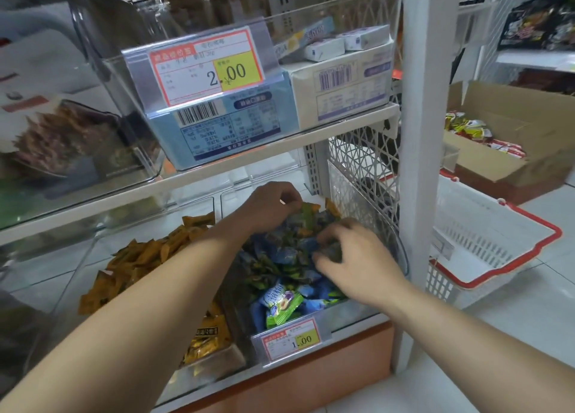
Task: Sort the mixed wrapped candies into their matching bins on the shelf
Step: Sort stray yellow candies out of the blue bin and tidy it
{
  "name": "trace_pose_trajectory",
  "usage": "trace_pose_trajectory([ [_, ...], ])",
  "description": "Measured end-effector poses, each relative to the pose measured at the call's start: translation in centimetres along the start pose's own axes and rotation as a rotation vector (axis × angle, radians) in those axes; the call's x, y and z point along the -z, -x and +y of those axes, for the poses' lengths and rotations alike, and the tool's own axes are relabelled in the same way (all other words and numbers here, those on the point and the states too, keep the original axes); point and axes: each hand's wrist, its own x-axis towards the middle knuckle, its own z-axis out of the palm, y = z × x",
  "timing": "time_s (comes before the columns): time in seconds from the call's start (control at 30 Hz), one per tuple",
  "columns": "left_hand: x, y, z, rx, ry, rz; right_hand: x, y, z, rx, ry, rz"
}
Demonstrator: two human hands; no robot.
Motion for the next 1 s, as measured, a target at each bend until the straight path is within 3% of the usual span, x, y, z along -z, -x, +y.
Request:
trace_pose_trajectory([
  [0.13,1.4,1.6,0.1,-0.079,0.006,-0.194,0.0,-0.9,0.6,-0.08,-0.103,0.099],
  [0.23,2.0,2.4,0.4,-0.122,-0.104,-0.342,-0.2,-1.1,0.9,-0.035,-0.051,-0.027],
  [0.37,2.0,3.1,1.1,-0.148,-0.029,-0.435,-0.4,-1.2,0.7,0.078,-0.017,-0.243],
  [0.5,2.3,3.5,1.6,-0.074,-0.032,-0.524,-0.4,-1.0,0.8,0.132,0.081,-0.238],
  [0.73,0.8,-1.0,2.9,0.109,-0.371,-0.506,-0.7,-0.6,1.0,0.143,0.114,-0.201],
  [0.83,-1.9,-2.9,2.5,0.084,-0.507,-0.375,-0.9,-0.5,1.1,0.125,0.096,-0.197],
  [1.0,-4.2,-4.0,0.0,0.069,-0.409,-0.383,-0.7,-0.5,1.7,0.108,0.083,-0.195],
])
